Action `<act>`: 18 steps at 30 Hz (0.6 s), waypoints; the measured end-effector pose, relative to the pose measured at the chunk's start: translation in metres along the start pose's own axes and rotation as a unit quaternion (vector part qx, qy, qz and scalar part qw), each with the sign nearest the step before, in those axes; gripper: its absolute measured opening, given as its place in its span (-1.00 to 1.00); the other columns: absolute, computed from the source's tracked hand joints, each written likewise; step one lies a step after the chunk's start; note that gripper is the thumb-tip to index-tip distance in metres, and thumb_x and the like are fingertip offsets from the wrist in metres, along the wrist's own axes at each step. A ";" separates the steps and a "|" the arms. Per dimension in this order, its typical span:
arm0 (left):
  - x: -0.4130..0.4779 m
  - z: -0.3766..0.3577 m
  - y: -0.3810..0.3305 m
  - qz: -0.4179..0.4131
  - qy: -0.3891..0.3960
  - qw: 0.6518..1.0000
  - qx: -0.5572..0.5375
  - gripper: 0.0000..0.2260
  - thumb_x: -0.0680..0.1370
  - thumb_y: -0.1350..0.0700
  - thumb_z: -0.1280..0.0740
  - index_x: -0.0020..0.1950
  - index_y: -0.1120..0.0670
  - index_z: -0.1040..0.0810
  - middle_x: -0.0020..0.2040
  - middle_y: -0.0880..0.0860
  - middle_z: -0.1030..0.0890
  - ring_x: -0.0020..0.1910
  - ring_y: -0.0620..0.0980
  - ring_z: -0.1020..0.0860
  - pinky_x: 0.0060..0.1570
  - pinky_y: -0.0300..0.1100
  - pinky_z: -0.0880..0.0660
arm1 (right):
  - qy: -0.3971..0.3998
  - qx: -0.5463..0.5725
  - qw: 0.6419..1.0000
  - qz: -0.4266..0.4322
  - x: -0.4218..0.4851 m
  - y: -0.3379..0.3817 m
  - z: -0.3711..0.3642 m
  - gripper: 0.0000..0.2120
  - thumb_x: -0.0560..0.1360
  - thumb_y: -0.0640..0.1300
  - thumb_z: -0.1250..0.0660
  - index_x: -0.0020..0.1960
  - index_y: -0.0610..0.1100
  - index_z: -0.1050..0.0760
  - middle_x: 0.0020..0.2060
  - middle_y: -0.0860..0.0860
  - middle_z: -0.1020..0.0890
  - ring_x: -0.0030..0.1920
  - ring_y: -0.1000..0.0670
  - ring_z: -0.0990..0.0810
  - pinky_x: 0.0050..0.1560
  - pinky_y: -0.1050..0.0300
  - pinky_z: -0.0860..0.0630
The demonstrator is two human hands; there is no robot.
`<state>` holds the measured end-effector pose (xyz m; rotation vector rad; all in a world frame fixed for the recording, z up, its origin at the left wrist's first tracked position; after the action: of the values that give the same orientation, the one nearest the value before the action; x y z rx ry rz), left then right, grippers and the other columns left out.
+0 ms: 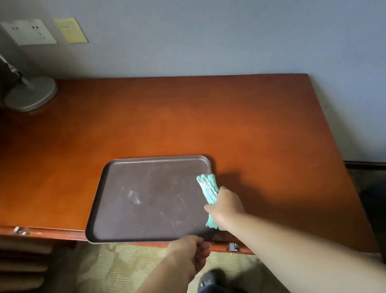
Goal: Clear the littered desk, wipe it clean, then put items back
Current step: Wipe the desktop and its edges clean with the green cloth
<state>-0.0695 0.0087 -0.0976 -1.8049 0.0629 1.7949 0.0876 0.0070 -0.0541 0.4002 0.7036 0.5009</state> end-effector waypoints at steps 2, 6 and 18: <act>0.000 0.008 -0.006 -0.008 0.000 1.000 -0.006 -0.79 0.56 0.27 -0.22 -0.28 0.21 -0.46 -0.62 0.02 -0.51 -0.70 -0.15 -0.44 -0.66 -0.44 -0.28 | 0.018 0.049 0.999 -0.012 0.001 0.002 0.002 -0.73 0.50 -0.13 -0.30 0.15 -0.19 -0.37 0.11 -0.13 -0.57 0.02 -0.17 -0.60 -0.36 0.19 -0.43; 0.002 0.018 -0.018 -0.020 0.011 1.000 -0.010 -0.83 0.57 0.27 -0.23 -0.24 0.20 -0.44 -0.61 0.02 -0.50 -0.70 -0.13 -0.41 -0.64 -0.45 -0.26 | -0.033 0.177 0.982 -0.056 0.007 -0.020 0.042 -0.80 0.48 -0.21 -0.21 0.06 -0.14 -0.24 -0.03 -0.14 -0.51 -0.22 -0.20 -0.58 -0.43 0.04 -0.56; -0.072 -0.053 -0.057 -0.369 -0.010 0.785 0.498 -0.78 0.51 -0.02 -0.33 0.14 -0.03 -0.57 -0.11 -0.01 -0.55 -0.23 -0.06 -0.54 -0.27 -0.28 -0.44 | -0.131 -0.168 0.962 0.168 -0.033 -0.084 0.082 -0.62 0.48 -0.23 -0.29 0.22 0.08 -0.55 0.03 -0.02 -0.53 0.05 -0.13 -0.49 0.02 0.05 -0.42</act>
<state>-0.0043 0.0065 -0.0141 -0.8257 0.2166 0.8868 0.1478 -0.0944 -0.0229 0.2577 0.2832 0.8572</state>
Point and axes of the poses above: each hand's wrist, its own x-axis towards the middle knuckle, its own z-axis out of the back of the hand, y = z × x, the point moved 7 cm from there along x, towards the middle knuckle
